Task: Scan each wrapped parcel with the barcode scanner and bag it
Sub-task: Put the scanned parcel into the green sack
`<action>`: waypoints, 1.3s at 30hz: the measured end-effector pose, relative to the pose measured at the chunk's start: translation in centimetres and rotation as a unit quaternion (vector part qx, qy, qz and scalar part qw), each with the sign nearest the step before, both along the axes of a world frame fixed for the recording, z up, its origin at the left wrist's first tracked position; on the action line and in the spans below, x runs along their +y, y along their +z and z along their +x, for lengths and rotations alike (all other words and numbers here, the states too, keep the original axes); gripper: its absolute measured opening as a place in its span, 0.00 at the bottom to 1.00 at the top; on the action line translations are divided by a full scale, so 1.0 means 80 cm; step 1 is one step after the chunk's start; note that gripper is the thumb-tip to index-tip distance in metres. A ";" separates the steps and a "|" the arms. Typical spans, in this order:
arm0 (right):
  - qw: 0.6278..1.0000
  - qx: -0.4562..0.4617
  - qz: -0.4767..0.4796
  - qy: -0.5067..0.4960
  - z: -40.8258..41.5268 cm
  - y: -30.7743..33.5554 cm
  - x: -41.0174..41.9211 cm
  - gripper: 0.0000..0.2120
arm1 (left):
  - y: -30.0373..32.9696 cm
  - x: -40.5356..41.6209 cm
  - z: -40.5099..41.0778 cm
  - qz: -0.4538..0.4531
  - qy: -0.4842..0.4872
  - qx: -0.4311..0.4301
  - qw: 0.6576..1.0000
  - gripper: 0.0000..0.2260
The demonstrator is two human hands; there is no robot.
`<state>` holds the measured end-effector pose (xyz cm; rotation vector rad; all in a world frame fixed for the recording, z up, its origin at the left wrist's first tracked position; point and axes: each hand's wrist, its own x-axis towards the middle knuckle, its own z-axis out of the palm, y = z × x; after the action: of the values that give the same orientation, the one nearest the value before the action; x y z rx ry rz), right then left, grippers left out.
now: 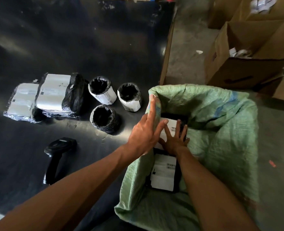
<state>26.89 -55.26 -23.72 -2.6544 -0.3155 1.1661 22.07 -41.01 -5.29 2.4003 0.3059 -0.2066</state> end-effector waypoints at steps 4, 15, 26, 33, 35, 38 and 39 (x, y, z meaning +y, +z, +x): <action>0.999 0.035 -0.025 0.015 0.010 0.005 0.007 0.41 | 0.000 0.003 0.003 -0.005 -0.004 0.001 1.000 0.37; 0.994 0.039 -0.102 0.019 0.006 0.049 0.025 0.40 | -0.002 0.008 -0.003 -0.005 -0.003 -0.006 1.000 0.36; 0.991 -0.026 -0.029 -0.128 -0.020 0.127 0.002 0.33 | 0.021 0.001 -0.028 -0.013 -0.004 0.012 1.000 0.37; 0.971 -0.169 -0.001 -0.169 -0.016 0.216 -0.008 0.32 | 0.032 0.038 -0.026 0.003 0.005 -0.008 1.000 0.37; 0.968 -0.182 0.004 -0.174 -0.014 0.241 0.000 0.32 | 0.037 0.064 -0.027 0.011 0.012 -0.024 1.000 0.37; 0.962 -0.209 0.016 -0.172 -0.015 0.276 0.030 0.32 | 0.047 0.114 -0.032 0.007 0.049 -0.053 0.997 0.35; 0.960 -0.222 0.018 -0.168 -0.017 0.287 0.045 0.32 | 0.050 0.133 -0.036 0.006 0.061 -0.065 0.996 0.34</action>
<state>25.52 -51.64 -0.77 -2.7681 0.0476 0.4555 19.20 -30.37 -1.26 2.3836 0.3927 0.0068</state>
